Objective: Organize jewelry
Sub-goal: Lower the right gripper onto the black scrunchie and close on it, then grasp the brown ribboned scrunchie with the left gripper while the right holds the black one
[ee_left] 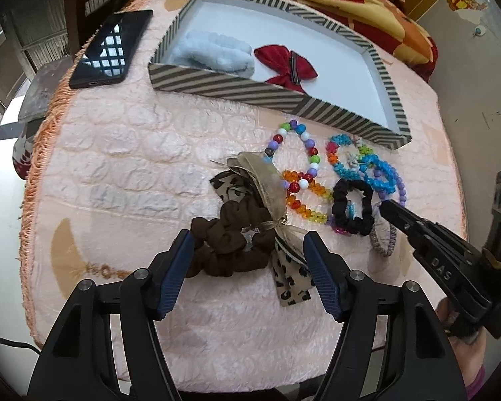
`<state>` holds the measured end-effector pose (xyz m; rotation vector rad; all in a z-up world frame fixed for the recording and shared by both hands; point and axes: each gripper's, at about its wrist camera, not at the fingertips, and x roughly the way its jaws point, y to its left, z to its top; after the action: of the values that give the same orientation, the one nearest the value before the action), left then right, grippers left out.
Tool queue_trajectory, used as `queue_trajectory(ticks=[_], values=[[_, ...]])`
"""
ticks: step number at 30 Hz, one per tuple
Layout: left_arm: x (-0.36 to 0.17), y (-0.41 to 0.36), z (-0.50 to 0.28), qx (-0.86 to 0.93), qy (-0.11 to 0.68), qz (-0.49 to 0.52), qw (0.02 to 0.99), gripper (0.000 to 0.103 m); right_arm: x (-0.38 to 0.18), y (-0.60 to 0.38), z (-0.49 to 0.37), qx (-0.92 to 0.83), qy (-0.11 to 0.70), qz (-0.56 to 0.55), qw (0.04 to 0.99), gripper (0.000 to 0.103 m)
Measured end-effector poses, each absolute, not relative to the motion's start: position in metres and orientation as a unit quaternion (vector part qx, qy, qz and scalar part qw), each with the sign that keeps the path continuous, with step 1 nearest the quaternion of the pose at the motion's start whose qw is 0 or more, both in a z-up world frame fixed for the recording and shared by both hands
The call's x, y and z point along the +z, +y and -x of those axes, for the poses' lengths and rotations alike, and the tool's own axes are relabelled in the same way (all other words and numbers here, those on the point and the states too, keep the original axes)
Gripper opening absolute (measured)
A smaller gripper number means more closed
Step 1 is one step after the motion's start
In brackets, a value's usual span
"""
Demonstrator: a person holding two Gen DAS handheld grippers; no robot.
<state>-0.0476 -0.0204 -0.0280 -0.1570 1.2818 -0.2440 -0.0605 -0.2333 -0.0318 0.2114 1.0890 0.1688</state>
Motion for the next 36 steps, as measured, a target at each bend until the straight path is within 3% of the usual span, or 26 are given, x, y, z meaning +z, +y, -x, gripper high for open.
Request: queue_trajectory(ticks=[3,5,7,15,19,21,22,23,24,28,29,36], values=[[-0.031,-0.022,0.047,-0.111,0.597,0.073,0.791,0.068,-0.031,-0.232,0.057,0.076,0.517,-0.087,0.848,0.007],[-0.030,-0.023,0.046,-0.109,0.595,0.072,0.793,0.068,-0.034,-0.230,0.052,0.076,0.525,-0.081,0.844,0.018],[-0.032,-0.025,0.044,-0.108,0.596,0.070,0.793,0.068,-0.038,-0.229,0.047,0.075,0.533,-0.074,0.840,0.023],[-0.045,-0.032,0.037,-0.100,0.604,0.061,0.789,0.068,-0.060,-0.221,0.032,0.085,0.552,-0.067,0.827,0.022],[-0.051,-0.034,0.034,-0.094,0.600,0.052,0.793,0.068,-0.059,-0.225,0.031,0.078,0.546,-0.079,0.830,0.008],[-0.053,-0.033,0.034,-0.096,0.598,0.053,0.794,0.068,-0.055,-0.228,0.034,0.077,0.542,-0.086,0.832,0.007],[-0.053,-0.033,0.035,-0.099,0.596,0.049,0.796,0.066,-0.053,-0.229,0.036,0.079,0.540,-0.089,0.833,0.007],[-0.053,-0.033,0.036,-0.101,0.593,0.043,0.798,0.049,-0.050,-0.229,0.038,0.080,0.538,-0.091,0.834,0.007],[-0.053,-0.032,0.036,-0.101,0.590,0.038,0.800,0.040,-0.046,-0.230,0.041,0.082,0.535,-0.094,0.836,0.007],[-0.048,-0.024,0.036,-0.119,0.585,0.050,0.801,0.024,-0.028,-0.229,0.049,0.093,0.518,-0.103,0.844,0.007],[-0.044,-0.023,0.037,-0.123,0.584,0.051,0.801,0.012,-0.024,-0.229,0.051,0.096,0.515,-0.105,0.845,0.007],[-0.012,-0.015,0.046,-0.139,0.557,0.037,0.818,0.004,0.011,-0.227,0.058,0.108,0.487,-0.103,0.861,0.007]])
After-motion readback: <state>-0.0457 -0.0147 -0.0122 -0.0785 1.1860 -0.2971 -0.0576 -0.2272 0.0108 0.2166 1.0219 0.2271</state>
